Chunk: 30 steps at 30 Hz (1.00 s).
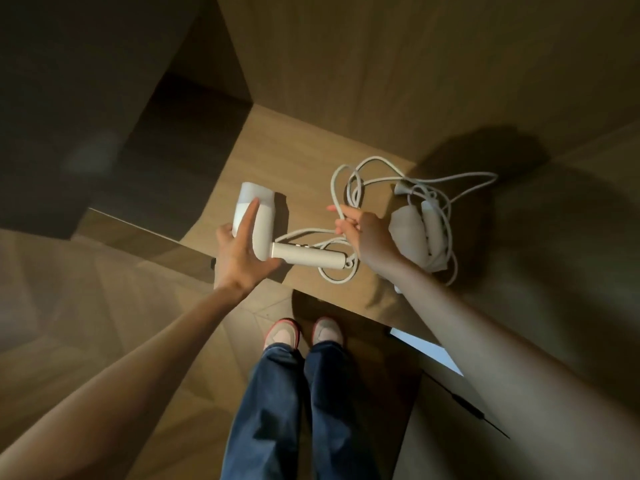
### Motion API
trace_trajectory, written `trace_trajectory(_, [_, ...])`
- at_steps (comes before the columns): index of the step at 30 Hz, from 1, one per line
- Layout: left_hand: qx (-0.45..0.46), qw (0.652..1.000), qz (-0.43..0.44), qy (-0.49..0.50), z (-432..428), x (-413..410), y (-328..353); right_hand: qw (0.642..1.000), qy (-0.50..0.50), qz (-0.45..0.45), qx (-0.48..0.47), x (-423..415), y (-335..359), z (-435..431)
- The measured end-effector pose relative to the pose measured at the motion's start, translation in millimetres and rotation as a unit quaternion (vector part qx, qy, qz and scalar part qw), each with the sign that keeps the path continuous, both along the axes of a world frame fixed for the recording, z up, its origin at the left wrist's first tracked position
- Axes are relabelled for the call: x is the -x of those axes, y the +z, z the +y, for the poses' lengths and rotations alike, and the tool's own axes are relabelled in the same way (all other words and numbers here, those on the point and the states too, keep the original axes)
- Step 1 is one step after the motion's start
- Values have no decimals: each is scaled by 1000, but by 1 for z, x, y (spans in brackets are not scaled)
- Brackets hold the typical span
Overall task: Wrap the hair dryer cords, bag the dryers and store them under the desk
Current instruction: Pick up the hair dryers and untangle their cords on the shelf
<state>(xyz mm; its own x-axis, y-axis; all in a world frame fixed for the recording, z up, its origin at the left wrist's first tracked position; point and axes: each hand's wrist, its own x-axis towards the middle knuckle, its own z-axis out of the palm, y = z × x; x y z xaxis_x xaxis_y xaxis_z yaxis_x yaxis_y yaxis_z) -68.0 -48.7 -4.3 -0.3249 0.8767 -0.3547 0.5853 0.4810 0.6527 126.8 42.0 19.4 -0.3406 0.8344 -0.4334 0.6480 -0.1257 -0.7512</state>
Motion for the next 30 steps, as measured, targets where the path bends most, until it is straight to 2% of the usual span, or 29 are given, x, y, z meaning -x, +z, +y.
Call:
trace_trajectory(8, [35,999,-36,-11,24,24,-31,992,54,-74,-87,24,-51,5])
trace_trajectory(11, [40,998,-16,-36,33,29,-34,991,70,-107,-49,31,-56,0])
trace_trajectory(17, [42,994,53,-80,35,18,-27,998,-4,-59,-4,15,-43,-21])
trace_trajectory(20, [-1,989,97,-111,31,-1,-18,990,-79,-60,-103,-14,-34,-40])
trace_trajectory(22, [-39,987,77,-134,33,-19,-11,963,-116,-148,-193,-39,-34,-49])
trace_trajectory(24, [-98,976,50,-186,39,-43,-5,938,-140,-249,-198,-62,-39,-52])
trace_trajectory(26, [-144,953,41,-264,44,-71,-6,934,-142,-297,-139,-76,-42,-48])
trace_trajectory(28, [-138,926,78,-343,49,-97,-10,936,-112,-317,-105,-84,-45,-41])
trace_trajectory(30, [-79,903,158,-393,53,-116,-20,943,-91,-310,-80,-84,-49,-34])
